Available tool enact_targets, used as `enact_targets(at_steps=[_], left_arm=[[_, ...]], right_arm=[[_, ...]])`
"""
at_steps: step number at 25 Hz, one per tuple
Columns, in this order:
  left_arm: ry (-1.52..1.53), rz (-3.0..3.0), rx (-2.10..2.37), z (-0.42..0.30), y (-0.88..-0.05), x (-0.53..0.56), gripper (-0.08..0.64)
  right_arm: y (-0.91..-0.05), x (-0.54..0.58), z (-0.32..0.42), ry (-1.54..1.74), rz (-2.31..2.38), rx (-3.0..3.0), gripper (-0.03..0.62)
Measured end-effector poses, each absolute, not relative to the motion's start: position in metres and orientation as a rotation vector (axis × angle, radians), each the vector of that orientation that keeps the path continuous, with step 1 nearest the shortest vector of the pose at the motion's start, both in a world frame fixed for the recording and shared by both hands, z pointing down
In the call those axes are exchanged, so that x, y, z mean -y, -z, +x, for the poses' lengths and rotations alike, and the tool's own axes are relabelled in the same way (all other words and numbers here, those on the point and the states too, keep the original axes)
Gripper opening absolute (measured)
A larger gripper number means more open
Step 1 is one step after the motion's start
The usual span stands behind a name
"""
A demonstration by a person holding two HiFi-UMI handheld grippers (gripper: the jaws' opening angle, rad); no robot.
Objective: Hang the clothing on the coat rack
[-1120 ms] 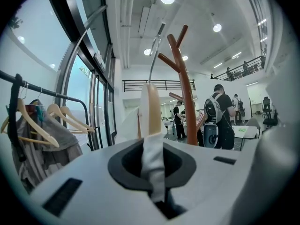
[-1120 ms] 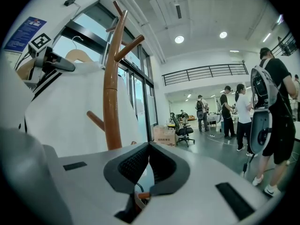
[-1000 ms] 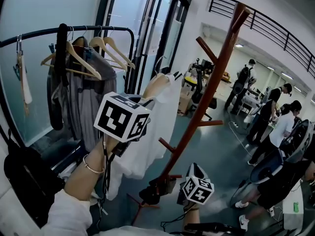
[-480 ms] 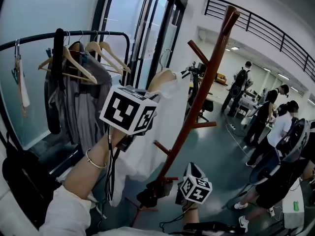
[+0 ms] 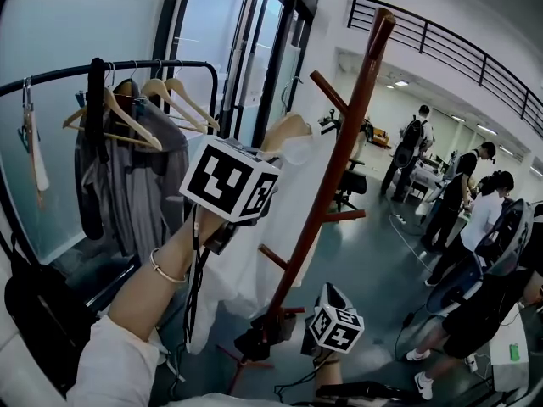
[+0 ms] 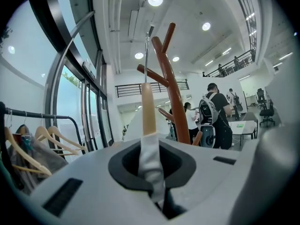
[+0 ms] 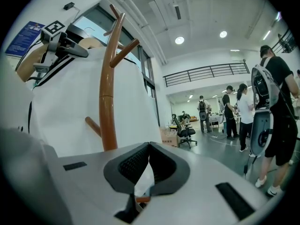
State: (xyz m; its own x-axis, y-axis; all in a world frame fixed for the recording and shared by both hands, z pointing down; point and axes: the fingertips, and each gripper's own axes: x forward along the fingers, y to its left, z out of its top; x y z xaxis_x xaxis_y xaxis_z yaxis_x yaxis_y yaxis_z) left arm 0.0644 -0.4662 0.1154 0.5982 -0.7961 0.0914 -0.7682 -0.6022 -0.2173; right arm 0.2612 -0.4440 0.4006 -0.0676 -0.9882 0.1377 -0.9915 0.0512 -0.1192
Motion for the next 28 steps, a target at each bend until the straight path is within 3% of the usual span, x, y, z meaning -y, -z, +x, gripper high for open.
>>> enact_targets(at_steps=[28], left_arm=[[0.503,-2.635,-1.285,0.096,-0.092,0.498,0.020]], right_arm=[[-0.420,0.436,0.280,-0.360,2.160,2.235,0.023]])
